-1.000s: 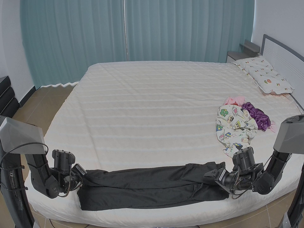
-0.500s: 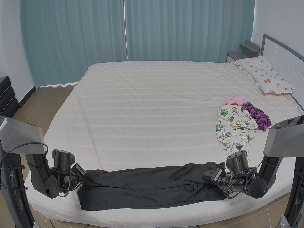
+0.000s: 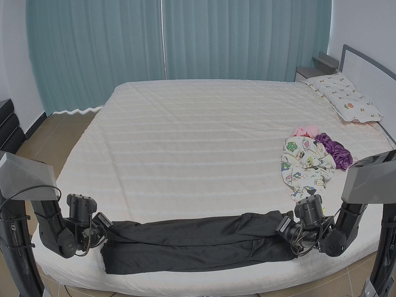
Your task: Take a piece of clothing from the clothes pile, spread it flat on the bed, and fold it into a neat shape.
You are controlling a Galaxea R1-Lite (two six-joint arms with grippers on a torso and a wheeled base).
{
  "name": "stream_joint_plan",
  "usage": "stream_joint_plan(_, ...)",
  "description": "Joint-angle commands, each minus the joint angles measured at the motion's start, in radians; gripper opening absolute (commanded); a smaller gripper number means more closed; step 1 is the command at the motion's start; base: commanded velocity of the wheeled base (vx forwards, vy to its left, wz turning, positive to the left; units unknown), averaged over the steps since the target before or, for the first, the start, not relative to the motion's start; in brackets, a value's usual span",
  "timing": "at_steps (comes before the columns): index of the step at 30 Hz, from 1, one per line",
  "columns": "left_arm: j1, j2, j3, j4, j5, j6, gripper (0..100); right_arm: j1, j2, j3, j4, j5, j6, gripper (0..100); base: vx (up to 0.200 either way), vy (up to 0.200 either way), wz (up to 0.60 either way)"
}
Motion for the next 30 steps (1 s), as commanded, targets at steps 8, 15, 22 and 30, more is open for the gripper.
stream_joint_plan(8,0.018,-0.046,-0.195,0.101,-0.012,0.002,0,-0.091,-0.049,-0.235,-0.004,0.002,0.007,0,0.000,0.000,0.00)
stream_joint_plan(15,0.046,-0.054,-0.235,0.101,-0.009,-0.081,0,-0.097,-0.045,-0.206,-0.105,-0.009,0.022,0,0.000,0.000,0.00)
stream_joint_plan(22,0.046,-0.028,-0.212,0.099,-0.014,-0.095,0,-0.102,-0.040,-0.128,-0.163,-0.008,0.017,0,0.000,0.000,0.00)
stream_joint_plan(30,0.047,-0.028,-0.247,0.099,-0.018,-0.081,0,-0.103,-0.039,-0.099,-0.191,0.031,0.014,0,0.000,0.000,0.00)
